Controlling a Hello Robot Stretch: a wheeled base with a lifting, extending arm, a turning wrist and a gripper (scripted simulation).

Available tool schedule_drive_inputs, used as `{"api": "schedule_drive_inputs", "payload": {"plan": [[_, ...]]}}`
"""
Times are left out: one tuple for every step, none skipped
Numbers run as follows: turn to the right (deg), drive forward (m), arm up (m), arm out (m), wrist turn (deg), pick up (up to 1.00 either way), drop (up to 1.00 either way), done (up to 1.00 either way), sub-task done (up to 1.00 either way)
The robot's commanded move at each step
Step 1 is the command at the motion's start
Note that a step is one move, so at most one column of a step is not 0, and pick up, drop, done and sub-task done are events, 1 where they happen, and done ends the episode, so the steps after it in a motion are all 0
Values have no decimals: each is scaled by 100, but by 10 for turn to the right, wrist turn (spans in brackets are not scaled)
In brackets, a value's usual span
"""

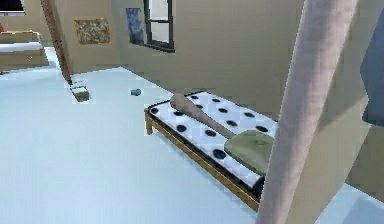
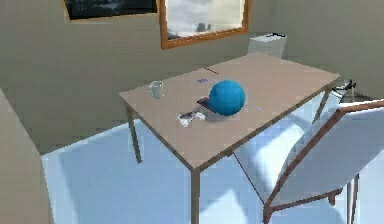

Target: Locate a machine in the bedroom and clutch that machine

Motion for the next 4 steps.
{"api": "schedule_drive_inputs", "payload": {"plan": [[-240,0,0,0,0,0,0,0,0],[0,80,0,0,0,0,0,0,0],[-150,0,0,0,0,0,0,0,0],[0,45,0,0,0,0,0,0,0]]}}
